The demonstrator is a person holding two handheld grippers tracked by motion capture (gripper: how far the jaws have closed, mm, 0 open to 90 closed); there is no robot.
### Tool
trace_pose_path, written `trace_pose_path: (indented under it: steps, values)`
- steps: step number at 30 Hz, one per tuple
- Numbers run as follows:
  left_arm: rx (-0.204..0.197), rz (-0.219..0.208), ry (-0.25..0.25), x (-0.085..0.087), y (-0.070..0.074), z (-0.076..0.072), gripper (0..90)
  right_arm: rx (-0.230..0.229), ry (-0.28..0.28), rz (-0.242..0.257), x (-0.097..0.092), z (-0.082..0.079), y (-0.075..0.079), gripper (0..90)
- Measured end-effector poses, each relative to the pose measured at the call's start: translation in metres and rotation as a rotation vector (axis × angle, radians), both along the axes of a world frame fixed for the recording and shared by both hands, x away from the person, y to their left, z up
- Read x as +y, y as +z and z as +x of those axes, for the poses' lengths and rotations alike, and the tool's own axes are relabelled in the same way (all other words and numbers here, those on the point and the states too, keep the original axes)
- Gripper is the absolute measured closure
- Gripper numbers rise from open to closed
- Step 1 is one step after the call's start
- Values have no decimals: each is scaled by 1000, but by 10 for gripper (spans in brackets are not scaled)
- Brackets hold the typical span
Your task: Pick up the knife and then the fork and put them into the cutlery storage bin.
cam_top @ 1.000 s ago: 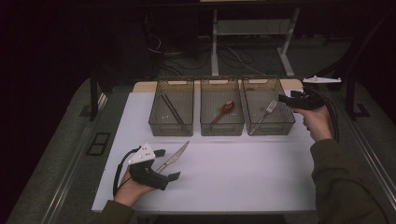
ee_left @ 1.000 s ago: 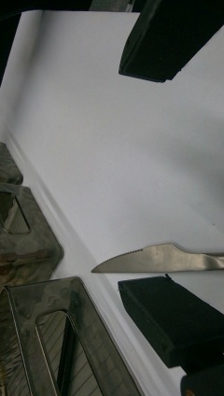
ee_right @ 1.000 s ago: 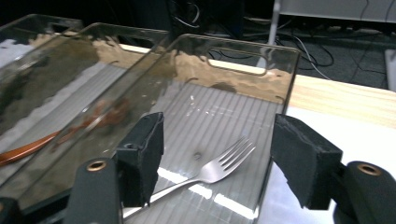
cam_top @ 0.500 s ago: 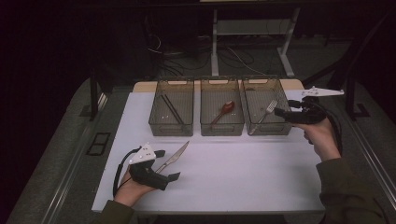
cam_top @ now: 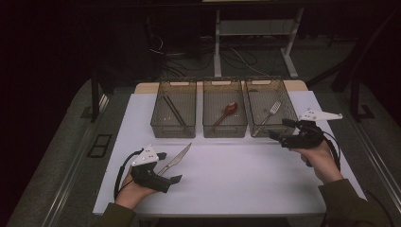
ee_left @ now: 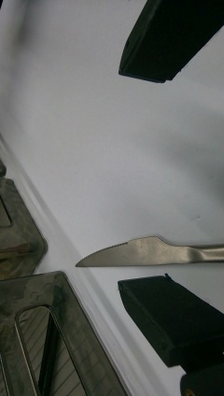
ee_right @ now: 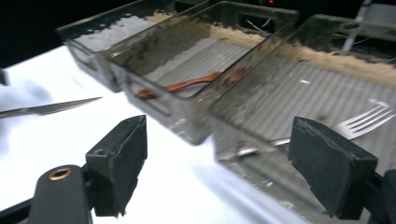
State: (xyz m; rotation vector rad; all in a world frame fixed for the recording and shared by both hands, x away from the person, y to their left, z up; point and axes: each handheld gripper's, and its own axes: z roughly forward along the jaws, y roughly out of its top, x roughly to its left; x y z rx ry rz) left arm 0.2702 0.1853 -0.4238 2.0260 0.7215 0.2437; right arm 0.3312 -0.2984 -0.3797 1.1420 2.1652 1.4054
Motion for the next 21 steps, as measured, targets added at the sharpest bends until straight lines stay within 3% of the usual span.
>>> trace_pose_path:
  steps: [11, 16, 21]
  values:
    - [-5, 10, 12, 0, 1, 1, 7, -11, 11, 38, 5, -38, -26, 169]
    - [-6, 15, 20, 2, 2, 1, 20, -18, 26, 2, 9, -48, -38, 169]
    - [-7, 36, 34, 6, 3, 2, 48, 8, 22, -14, 10, -58, -50, 169]
